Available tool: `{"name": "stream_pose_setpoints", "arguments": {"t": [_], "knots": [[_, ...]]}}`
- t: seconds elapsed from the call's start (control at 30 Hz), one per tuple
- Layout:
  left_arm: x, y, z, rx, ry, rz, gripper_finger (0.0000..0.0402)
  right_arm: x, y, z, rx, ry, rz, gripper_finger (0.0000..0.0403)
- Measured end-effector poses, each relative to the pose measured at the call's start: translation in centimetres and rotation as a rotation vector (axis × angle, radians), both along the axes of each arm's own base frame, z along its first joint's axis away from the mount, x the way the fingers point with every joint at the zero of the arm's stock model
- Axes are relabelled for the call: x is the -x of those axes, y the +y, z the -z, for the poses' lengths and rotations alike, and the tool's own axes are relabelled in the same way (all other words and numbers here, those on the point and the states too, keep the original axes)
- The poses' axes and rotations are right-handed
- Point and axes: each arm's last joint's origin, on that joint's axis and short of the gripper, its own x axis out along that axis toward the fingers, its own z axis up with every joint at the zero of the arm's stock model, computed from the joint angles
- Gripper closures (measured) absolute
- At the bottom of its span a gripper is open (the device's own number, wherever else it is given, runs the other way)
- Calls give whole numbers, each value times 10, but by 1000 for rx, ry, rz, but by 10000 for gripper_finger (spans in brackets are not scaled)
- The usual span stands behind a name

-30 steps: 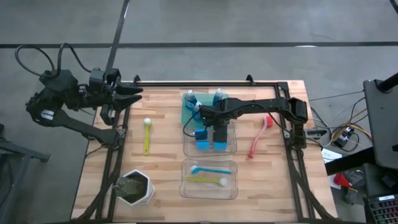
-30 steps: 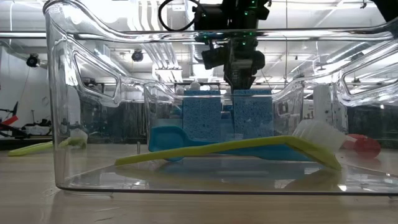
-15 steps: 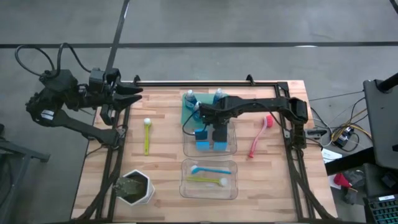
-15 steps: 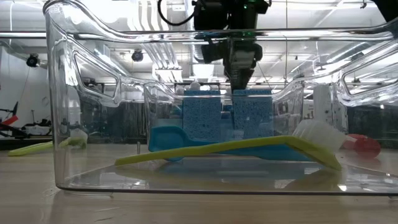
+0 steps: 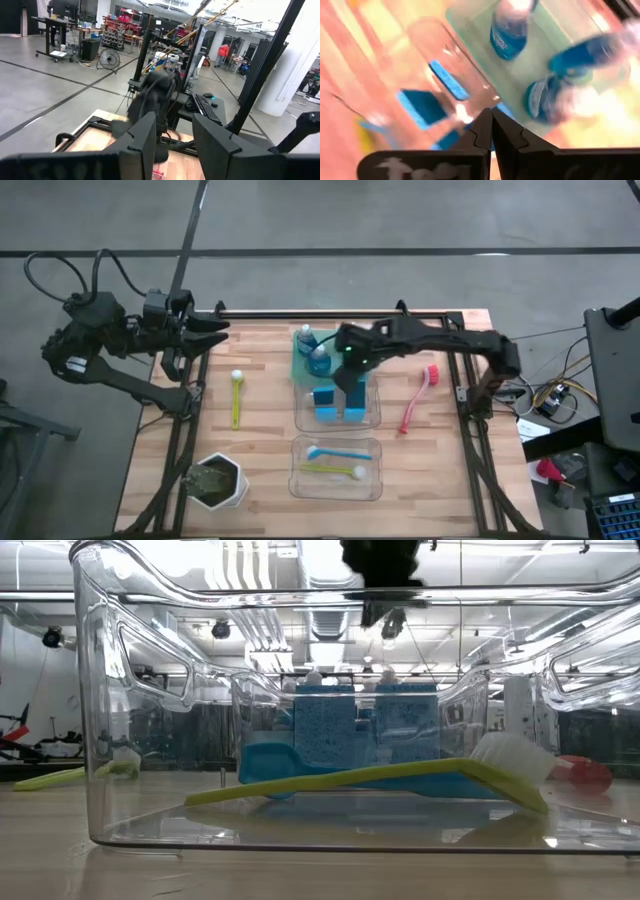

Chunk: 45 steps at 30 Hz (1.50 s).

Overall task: Pick & Place Kitchen Sink Supplies
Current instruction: Put the orange dish brush into the bottom transparent bin

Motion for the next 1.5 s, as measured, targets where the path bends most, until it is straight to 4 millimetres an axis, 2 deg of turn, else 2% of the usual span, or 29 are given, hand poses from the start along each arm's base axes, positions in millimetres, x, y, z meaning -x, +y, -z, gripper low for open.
{"name": "stream_pose_setpoints", "arguments": {"t": [0.13, 0.23, 0.4, 0.5, 0.73, 0.93, 1.07, 1.27, 1.37, 1.5], "knots": [[0, 0, 0, 0, 1, 0, 280, 25, 5, -20, -102, -87, 236, 395], [0, 0, 0, 0, 1, 0, 280, 42, 11, -27, -161, -121, 397, 394], [1, 0, 0, -20, 3, 2, 280, 68, 26, -25, -259, -124, 586, 389], [3, 0, 0, -20, -2, 8, 280, 81, 38, -18, -311, -117, 684, 364], [4, 0, 0, -22, -4, 11, 280, 102, 62, 14, -383, -40, 915, 260], [4, 0, 0, -22, -4, 11, 280, 120, 69, 49, -344, 55, 1025, 191], [4, 0, 0, -22, -4, 11, 280, 136, 66, 72, -306, 112, 1107, 176], [4, 0, 0, -22, -4, 11, 280, 163, 62, 101, -273, 154, 1213, 178], [3, 0, 0, -22, -3, 10, 280, 174, 59, 114, -269, 142, 1266, 182], [3, 0, 0, -22, -2, 1, 280, 179, 51, 131, -253, 46, 1306, 183]]}}
